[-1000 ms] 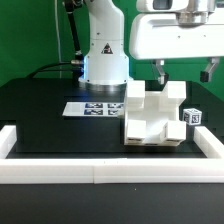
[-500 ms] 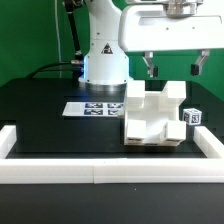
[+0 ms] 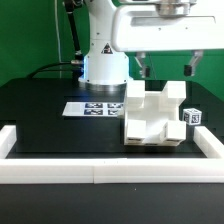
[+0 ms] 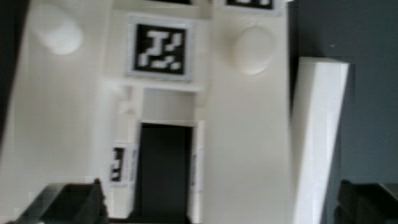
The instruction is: Assemble chair
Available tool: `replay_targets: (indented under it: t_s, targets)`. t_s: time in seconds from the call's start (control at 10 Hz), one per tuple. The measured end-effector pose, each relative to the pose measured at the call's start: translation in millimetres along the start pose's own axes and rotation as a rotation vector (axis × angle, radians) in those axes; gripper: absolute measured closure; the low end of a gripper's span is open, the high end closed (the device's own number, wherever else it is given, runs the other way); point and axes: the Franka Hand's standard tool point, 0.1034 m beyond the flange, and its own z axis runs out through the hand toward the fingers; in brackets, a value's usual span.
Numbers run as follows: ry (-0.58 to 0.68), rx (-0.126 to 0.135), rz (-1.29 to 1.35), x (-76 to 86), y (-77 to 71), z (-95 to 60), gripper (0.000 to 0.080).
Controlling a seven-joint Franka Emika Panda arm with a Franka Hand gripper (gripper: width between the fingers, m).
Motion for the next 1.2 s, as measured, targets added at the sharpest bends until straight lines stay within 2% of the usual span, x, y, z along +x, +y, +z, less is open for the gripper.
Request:
replay_targets:
  t_s: [0.3, 0.7, 1.2]
  targets:
    - [0.017, -0.014, -0.007, 10.4, 22.9, 6.7, 0.0150]
    - [0.023, -0.026, 0.001, 16.2, 30.2, 15.1, 0.0150]
    - [0.021, -0.051, 0.008, 29.3, 53.1, 33.5, 0.0150]
